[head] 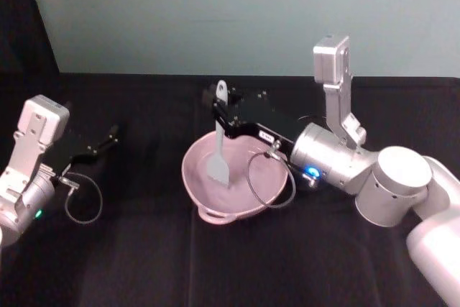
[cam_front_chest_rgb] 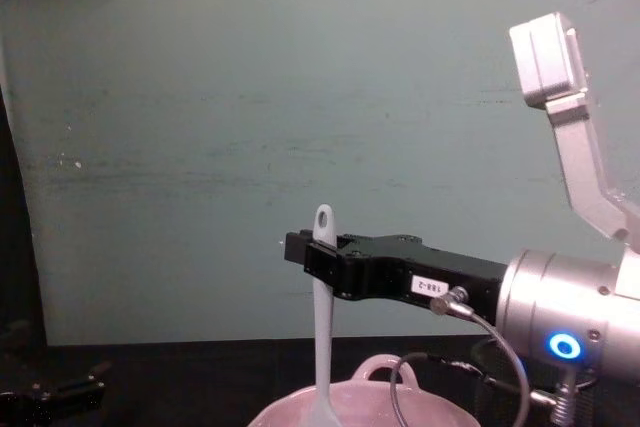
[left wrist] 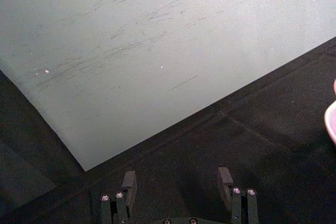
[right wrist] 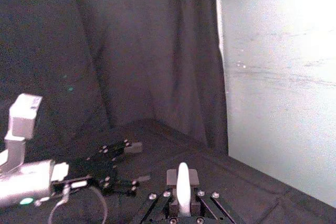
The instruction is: Use the one hand to pick up the spoon and stir the clear water in the bowl.
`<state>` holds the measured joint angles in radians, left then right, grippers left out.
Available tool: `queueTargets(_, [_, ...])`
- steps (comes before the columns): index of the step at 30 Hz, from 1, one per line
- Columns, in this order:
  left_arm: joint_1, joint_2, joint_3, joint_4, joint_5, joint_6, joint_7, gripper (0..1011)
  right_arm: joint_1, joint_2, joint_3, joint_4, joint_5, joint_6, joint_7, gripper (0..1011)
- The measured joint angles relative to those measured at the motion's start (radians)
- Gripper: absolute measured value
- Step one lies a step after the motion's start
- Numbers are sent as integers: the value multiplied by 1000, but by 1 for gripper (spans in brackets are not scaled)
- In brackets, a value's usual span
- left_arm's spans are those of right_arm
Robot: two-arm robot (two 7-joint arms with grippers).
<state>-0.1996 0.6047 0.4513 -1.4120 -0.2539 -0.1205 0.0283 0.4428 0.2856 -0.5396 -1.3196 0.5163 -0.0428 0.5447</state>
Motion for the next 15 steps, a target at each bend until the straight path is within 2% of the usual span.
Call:
queueTargets(8, [0,0,0,0,0,0,0,1011,49,-48,22,101,-8,-33,-10,114])
queueTargets(15, [0,0,0,0,0,0,0,1011,54,-47,48,117,-26,-48,-26,114])
